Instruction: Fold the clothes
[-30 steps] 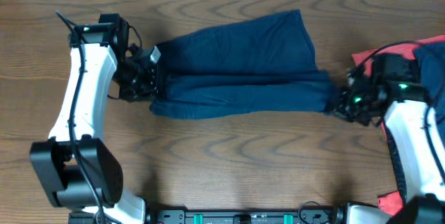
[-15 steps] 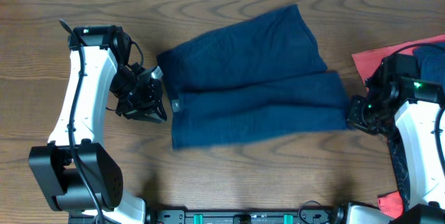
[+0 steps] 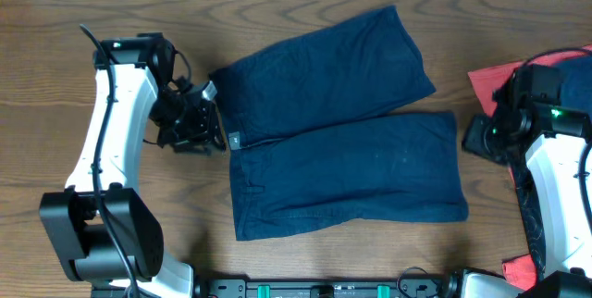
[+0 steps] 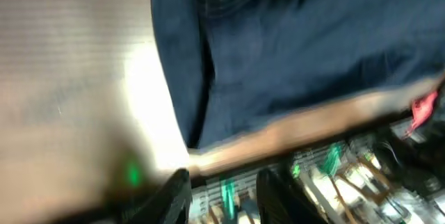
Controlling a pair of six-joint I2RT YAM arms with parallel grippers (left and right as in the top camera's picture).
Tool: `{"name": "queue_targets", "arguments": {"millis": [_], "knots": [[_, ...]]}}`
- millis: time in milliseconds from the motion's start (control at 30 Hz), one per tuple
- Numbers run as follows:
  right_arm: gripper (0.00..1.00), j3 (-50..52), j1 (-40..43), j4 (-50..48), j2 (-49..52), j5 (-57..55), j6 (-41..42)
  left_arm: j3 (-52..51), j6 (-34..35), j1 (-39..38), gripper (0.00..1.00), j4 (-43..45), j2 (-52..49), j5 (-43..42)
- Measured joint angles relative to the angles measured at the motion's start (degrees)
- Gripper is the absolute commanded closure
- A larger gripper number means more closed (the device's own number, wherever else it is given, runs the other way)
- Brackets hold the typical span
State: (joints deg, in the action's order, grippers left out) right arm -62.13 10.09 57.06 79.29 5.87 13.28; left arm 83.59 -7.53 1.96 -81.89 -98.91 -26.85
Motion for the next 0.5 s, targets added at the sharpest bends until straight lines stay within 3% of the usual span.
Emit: {"name": "queue_targets", "arguments": {"millis": [167,333,400,433,500], "knots": [[0.57,2.08,-0.81,-9.01,0.24,7.72,0.22,-9.46,1.4,-5.42,0.64,19.37,0.33,-1.75],[0.56,5.33,-2.97,-9.66,2.4,10.86,0.33,-21.09,6.08,-12.24,0.66,31.74,0.26,1.31],[0.56,5.99,-2.99,-9.73,3.19,11.37,0.33,-24.02,8.48,-13.05,0.8,34.4,0.24,4.07],[0.56,6.23,-2.99,-9.75,3.54,11.41,0.33,-25.14,9.53,-13.05,0.93,35.65,0.24,5.35],[0.57,6.4,-2.97,-9.79,3.91,11.58,0.33,-26.01,10.75,-12.92,0.94,35.65,0.22,7.17]]}}
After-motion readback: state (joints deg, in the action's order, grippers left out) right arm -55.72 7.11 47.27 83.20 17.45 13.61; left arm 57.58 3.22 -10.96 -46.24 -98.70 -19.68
